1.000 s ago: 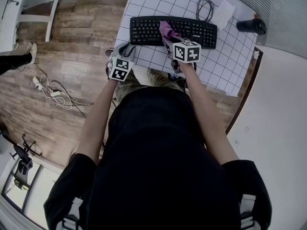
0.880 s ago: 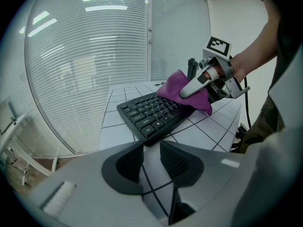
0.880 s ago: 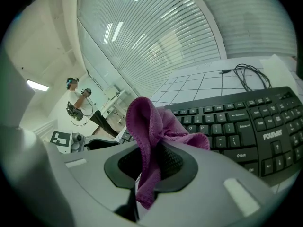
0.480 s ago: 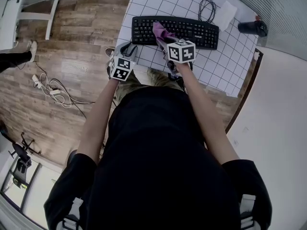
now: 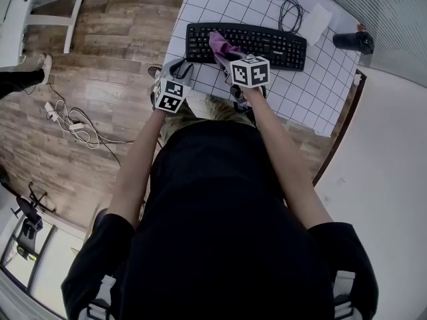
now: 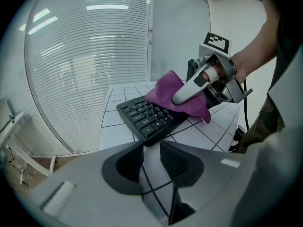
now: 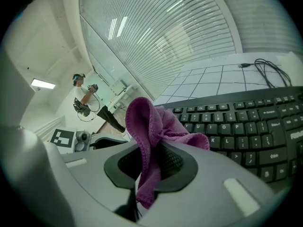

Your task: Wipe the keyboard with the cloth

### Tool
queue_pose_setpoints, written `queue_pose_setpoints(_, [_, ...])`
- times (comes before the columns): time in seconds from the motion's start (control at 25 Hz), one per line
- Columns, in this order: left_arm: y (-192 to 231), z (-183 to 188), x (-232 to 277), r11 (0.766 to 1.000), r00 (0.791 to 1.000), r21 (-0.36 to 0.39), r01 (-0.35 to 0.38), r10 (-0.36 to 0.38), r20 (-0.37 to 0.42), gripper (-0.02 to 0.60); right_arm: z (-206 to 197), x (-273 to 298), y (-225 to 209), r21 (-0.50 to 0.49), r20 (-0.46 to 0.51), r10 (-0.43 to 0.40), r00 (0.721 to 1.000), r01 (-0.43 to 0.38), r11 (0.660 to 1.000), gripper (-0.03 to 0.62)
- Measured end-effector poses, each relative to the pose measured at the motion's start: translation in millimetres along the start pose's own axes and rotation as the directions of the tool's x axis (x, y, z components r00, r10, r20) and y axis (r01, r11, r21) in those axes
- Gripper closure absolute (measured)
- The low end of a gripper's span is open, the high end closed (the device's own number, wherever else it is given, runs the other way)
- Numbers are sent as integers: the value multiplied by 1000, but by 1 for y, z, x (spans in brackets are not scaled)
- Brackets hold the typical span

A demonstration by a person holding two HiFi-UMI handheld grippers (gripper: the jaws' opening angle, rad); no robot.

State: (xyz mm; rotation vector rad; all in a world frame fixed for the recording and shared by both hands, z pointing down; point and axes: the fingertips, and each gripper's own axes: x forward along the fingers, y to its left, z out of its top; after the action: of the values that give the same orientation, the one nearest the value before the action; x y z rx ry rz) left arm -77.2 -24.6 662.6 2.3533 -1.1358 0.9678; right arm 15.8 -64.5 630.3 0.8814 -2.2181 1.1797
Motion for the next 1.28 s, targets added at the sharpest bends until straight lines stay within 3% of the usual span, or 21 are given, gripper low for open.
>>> queue_pose_setpoints(1.28, [1, -1, 0, 1000, 1000, -14, 22, -22, -3, 474, -11, 41, 57, -36, -121, 148, 981, -154, 987, 530])
